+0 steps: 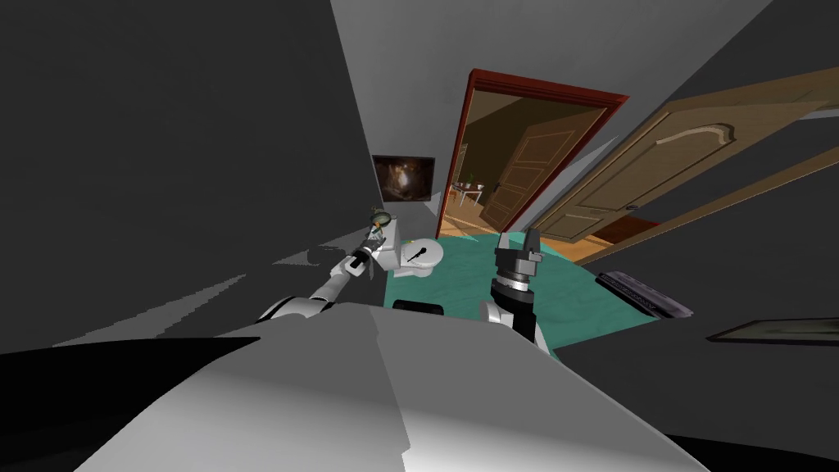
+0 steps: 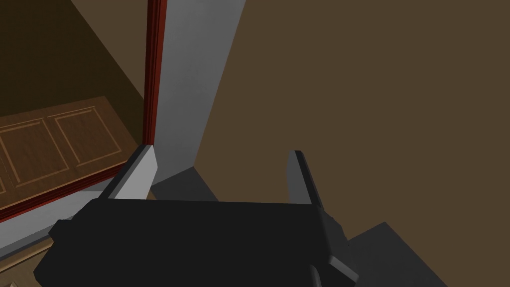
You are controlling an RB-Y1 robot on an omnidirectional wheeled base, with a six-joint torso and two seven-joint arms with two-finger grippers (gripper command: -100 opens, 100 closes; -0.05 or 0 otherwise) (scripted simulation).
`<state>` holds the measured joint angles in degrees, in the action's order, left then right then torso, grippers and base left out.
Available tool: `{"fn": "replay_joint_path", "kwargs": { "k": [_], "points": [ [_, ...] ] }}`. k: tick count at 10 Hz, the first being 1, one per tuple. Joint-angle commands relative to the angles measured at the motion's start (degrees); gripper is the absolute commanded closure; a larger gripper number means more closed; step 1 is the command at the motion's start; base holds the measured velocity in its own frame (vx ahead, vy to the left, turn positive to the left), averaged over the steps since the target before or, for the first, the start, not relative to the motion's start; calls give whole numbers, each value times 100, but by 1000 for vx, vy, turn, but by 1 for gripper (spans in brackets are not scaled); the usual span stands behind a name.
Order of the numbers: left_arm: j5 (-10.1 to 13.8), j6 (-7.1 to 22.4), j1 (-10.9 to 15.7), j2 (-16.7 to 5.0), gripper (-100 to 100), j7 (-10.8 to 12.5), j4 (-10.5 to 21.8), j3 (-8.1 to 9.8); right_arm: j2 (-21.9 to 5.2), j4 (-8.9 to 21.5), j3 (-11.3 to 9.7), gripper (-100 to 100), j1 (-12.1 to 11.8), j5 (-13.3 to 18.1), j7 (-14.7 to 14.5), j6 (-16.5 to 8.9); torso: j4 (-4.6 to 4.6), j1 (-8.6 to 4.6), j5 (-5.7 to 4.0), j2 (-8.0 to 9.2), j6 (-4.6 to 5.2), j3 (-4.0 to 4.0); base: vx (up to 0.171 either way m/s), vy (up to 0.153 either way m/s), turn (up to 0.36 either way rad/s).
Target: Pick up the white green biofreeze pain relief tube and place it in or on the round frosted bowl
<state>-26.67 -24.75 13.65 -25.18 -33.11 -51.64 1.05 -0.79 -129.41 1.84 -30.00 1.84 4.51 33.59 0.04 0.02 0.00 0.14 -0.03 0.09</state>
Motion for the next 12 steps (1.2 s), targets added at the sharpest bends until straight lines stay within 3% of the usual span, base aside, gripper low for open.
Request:
{"fn": "replay_joint_path", "kwargs": {
  "k": [1,2,6,7,8,10,11,12],
  "points": [
    [0,-47,201,22,-100,-36,286,20,0,0,0,0,0,0,0,0,0,0,0,0,0,0,-21,10,-6],
    [-39,-63,420,132,-100,-126,470,-52,0,0,0,0,0,0,0,0,-2,-1,0,-7,0,-4,-71,31,53],
    [-79,-78,1193,241,-100,-216,1369,-124,0,0,0,0,0,0,0,0,-2,-7,-1,-1,0,-2,-44,9,17],
    [-79,-78,1279,241,-100,-216,1394,-124,0,0,0,0,0,0,0,0,-1,-5,-1,-6,-1,-3,3,4,16],
    [-119,-94,1458,351,-100,-306,1619,-195,0,0,0,0,-1,0,0,0,-3,-6,-1,-16,-1,-9,-39,-3,38],
    [-119,-94,1817,351,-100,-306,1935,-195,0,0,0,0,0,0,0,0,-3,-11,-1,-14,4,-8,-21,-4,0],
    [-123,-64,1677,348,-100,-297,1792,-207,0,0,0,0,0,0,0,0,-1,-14,-3,-16,5,-8,-8,-6,-5],
    [-124,-57,1693,345,100,-285,1799,-212,0,0,0,0,-1,0,0,0,-3,-13,-2,-17,4,-9,0,1,10]
  ]
}}
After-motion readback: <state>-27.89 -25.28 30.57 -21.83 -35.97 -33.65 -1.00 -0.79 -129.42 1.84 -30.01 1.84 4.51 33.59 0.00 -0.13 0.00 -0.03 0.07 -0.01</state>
